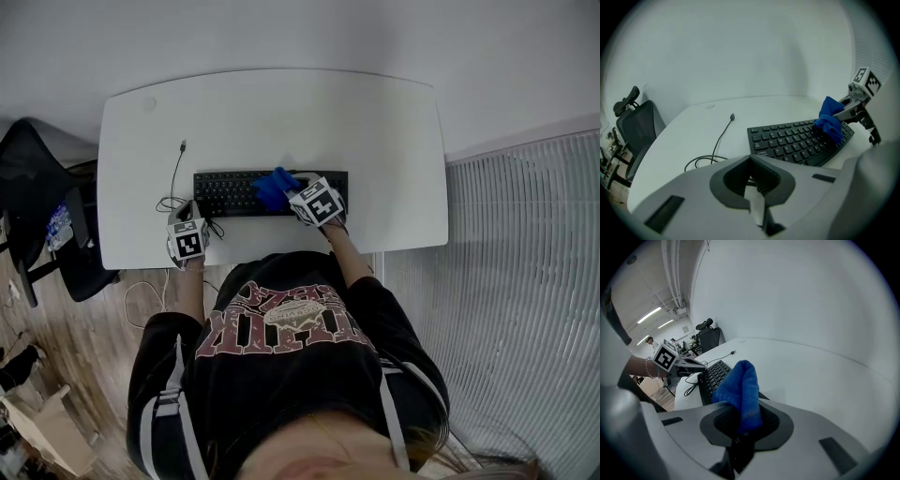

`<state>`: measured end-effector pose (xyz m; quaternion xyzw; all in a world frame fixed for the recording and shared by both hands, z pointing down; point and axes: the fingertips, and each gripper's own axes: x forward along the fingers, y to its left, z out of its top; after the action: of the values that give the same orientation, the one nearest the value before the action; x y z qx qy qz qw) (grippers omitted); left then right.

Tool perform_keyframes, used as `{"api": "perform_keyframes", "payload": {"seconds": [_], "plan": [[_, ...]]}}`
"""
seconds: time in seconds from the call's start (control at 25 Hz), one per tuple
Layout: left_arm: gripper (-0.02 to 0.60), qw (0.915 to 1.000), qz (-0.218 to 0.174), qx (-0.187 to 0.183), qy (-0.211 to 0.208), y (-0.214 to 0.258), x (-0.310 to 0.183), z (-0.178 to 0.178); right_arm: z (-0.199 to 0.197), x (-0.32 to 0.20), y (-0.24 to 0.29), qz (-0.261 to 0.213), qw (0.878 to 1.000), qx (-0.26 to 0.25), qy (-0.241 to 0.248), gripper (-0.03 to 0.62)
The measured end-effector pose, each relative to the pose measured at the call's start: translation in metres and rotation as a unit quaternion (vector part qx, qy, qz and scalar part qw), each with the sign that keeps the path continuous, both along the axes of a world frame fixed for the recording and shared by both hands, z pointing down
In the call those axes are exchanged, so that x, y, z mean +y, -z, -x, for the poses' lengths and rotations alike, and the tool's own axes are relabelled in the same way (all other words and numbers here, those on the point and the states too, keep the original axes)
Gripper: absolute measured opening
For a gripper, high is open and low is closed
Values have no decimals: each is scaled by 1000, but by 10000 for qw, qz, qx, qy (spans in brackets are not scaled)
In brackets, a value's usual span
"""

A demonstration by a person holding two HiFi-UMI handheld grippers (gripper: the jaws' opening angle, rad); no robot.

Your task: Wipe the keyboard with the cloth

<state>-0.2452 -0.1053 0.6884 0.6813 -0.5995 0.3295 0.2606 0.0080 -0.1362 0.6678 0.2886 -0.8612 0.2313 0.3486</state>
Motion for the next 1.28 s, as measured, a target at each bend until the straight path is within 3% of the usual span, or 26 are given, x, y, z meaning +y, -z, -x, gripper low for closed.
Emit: {"api": "perform_keyframes", "payload": {"seconds": [0.4, 1.28], "plan": [[32, 10000, 21, -16, 80, 1, 1, -1, -38, 2, 0, 226, 9997, 9, -22, 64], [32, 9999, 32, -33, 141, 4, 3, -1, -126, 13, 3, 67, 9963, 256, -823, 64]]}}
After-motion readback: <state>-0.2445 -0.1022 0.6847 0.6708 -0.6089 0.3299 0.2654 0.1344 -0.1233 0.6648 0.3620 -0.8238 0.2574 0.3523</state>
